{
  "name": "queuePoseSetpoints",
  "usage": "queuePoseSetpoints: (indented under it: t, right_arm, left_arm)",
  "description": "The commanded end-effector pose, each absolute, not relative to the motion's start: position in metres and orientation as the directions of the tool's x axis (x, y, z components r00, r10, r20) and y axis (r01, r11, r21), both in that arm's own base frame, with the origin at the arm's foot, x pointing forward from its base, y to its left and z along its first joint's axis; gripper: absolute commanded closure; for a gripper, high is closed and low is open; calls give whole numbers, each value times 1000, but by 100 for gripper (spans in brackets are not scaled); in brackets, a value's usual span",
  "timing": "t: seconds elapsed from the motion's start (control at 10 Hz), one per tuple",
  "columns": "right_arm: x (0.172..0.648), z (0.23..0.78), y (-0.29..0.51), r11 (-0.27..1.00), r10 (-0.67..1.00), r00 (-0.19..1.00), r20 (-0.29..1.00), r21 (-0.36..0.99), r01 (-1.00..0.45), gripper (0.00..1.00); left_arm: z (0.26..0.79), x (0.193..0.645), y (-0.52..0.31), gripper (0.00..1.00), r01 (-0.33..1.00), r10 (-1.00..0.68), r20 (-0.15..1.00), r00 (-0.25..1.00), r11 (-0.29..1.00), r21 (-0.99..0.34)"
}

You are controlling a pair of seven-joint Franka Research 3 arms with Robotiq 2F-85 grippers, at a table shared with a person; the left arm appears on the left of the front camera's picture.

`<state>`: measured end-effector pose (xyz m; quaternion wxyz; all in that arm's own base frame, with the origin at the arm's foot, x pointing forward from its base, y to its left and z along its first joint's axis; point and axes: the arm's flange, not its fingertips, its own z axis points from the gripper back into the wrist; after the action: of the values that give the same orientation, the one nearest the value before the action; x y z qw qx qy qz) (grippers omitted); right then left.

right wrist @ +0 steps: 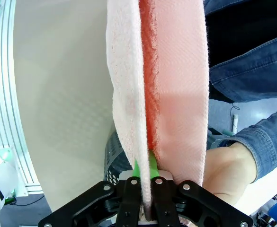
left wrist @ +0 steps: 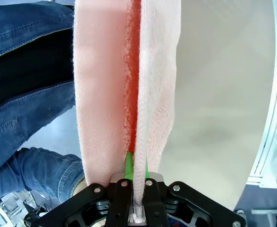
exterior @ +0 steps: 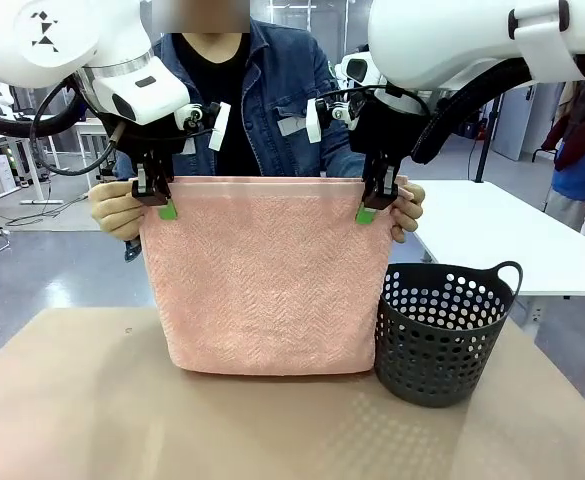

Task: Fold the towel.
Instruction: Release the end of the 100 cm Hotel Towel you were holding and grab the top end of the folded side.

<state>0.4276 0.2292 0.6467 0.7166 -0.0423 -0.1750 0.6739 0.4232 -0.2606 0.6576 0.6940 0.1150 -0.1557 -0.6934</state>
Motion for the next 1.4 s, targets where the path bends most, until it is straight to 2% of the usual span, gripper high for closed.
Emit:
queuePoseSetpoints:
  t: [0.0,0.4,0.5,0.6,0.7,0.8,0.9,1.0,1.1,1.2,1.3]
  right_arm:
    - [428,646,227,92,980,35,194,-296,-951,100]
    - [428,646,227,92,980,35,194,-296,-951,100]
    - [428,647,229,88,981,30,194,-296,-951,98]
    - [426,647,227,72,981,14,193,-297,-952,66]
    - [426,647,227,81,980,21,196,-301,-950,66]
    - [425,649,225,93,978,29,208,-303,-948,34]
    - [424,651,223,102,977,34,212,-316,-943,63]
    - [420,655,220,110,976,38,214,-337,-935,2]
    - [414,662,217,118,973,36,226,-364,-924,30]
    - [407,670,214,123,970,26,240,-397,-910,0]
    - [398,679,212,131,971,24,236,-449,-884,0]
  left_arm:
    - [658,424,-259,100,926,-998,50,-24,-4,377]
    - [658,424,-259,100,926,-998,50,-24,-4,377]
    - [658,423,-261,89,927,-998,57,-10,12,376]
    - [659,422,-260,60,925,-997,64,-41,-14,381]
    - [659,421,-257,54,923,-997,65,-38,-10,386]
    - [662,419,-256,25,919,-997,73,-34,-2,394]
    - [666,414,-256,19,910,-997,73,-23,10,415]
    - [672,407,-255,0,899,-996,80,-25,13,438]
    - [678,399,-254,0,881,-996,82,-25,17,472]
    - [685,391,-254,0,863,-995,95,-33,19,505]
    - [693,379,-251,11,841,-993,109,-51,17,541]
